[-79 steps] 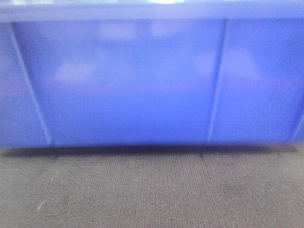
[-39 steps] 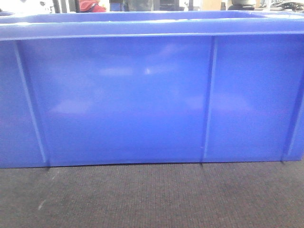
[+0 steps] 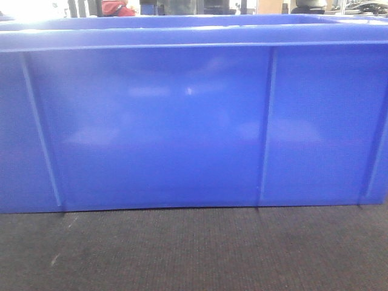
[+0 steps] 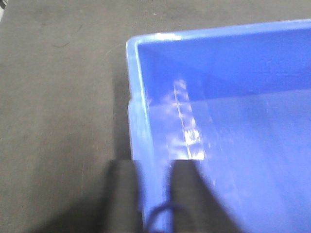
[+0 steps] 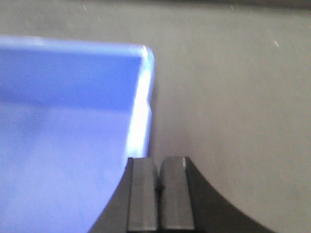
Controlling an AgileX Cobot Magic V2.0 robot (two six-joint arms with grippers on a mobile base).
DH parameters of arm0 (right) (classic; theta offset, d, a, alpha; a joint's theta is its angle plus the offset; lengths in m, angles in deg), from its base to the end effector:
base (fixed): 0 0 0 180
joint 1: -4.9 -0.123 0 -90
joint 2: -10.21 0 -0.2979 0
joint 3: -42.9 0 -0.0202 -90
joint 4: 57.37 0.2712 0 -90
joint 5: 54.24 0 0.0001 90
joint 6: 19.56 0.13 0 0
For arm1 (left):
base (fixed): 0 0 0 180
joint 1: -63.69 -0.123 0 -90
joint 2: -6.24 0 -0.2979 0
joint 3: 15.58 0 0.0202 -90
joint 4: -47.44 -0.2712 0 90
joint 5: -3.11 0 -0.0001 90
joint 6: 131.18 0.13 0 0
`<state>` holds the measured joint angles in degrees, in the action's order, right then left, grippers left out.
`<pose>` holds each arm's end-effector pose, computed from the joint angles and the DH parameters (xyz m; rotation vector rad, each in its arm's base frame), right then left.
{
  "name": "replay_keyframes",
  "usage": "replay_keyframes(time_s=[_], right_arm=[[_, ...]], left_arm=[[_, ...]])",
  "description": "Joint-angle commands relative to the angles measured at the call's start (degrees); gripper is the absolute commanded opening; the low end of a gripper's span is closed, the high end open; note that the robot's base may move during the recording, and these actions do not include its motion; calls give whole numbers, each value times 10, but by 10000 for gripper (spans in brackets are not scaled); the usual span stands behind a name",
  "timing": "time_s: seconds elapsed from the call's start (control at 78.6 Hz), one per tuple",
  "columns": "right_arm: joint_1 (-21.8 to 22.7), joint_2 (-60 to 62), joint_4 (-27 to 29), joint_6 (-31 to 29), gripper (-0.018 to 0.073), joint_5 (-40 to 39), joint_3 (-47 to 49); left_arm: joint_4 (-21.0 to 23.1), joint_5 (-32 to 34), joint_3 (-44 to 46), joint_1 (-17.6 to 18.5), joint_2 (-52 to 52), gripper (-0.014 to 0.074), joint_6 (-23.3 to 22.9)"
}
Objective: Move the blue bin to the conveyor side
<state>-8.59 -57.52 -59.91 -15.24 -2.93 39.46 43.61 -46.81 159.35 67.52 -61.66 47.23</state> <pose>0.2411 0.0532 0.4355 -0.1803 2.1320 0.1291 0.2502 -0.0101 0.4273 0.0582 2.1422 0.0247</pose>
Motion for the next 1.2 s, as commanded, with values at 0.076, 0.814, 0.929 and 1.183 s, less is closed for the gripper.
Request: replay_keyframes(time_s=[0.076, 0.814, 0.929, 1.183], right_arm=[[1, 119, -16, -3, -88, -88, -156], [1, 521, -19, -3, -88, -288, -510], [1, 521, -19, -3, -88, -295, -510], [1, 521, -19, -3, -88, -303, -510]], left_arm=[[4, 73, -126, -2, 117, 1, -1], [-30, 221, -478, -2, 577, -20, -1], [-30, 218, -478, -2, 597, -20, -1], [-30, 219, -478, -2, 601, -20, -1]])
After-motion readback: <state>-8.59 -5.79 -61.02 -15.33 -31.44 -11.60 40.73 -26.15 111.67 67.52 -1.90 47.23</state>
